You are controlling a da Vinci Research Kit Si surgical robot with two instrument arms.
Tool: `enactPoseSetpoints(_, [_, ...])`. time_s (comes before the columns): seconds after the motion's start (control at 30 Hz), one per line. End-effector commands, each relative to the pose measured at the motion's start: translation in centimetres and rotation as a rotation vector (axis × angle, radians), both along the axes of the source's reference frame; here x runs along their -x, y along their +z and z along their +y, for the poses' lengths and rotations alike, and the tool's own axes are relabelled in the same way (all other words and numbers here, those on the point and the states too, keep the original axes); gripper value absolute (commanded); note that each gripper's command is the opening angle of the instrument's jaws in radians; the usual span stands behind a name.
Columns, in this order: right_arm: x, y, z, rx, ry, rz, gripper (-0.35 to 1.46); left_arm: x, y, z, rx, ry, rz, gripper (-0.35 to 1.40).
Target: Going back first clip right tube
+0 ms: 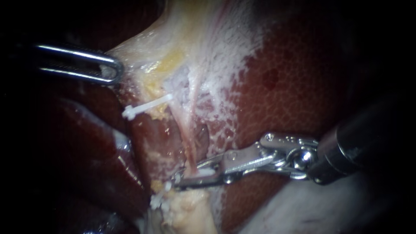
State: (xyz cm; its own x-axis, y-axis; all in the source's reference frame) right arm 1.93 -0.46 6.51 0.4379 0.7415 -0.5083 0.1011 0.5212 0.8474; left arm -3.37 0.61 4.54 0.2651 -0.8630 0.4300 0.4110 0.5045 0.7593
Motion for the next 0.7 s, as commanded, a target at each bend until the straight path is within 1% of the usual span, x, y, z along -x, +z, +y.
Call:
enactPoseSetpoints(0.03, [0.00, 0.00, 0.00, 0.000, 0.000, 0.000, -0.35, 0.00, 0.00, 0.00, 0.000, 0.000, 0.000, -0.35])
enactPoseSetpoints(0.4, [0.00, -0.04, -0.01, -0.001, -0.002, -0.002, -0.35, -0.01, 0.00, 0.00, 0.000, 0.000, 0.000, -0.35])
enactPoseSetpoints(0.5, [-0.03, -0.04, -0.04, -0.005, -0.001, -0.004, 0.01, -0.01, 0.00, 0.00, 0.000, 0.000, 0.000, -0.35])
enactPoseSetpoints(0.57, [-0.06, -0.04, -0.05, 0.002, -0.001, -0.003, 0.18, -0.01, 0.00, 0.00, 0.000, 0.000, 0.000, -0.35])
enactPoseSetpoints(0.6, [-0.09, -0.04, -0.06, 0.013, -0.003, 0.001, 0.31, -0.01, 0.00, -0.01, 0.000, 0.000, 0.000, -0.35])
enactPoseSetpoints(0.63, [-0.11, -0.04, -0.06, 0.029, -0.006, 0.007, 0.38, -0.01, 0.00, -0.01, 0.000, 0.000, 0.000, -0.35])
enactPoseSetpoints(0.7, [-0.14, -0.04, -0.05, 0.056, -0.011, 0.017, 0.46, -0.01, 0.00, -0.01, 0.001, 0.000, 0.001, -0.35])
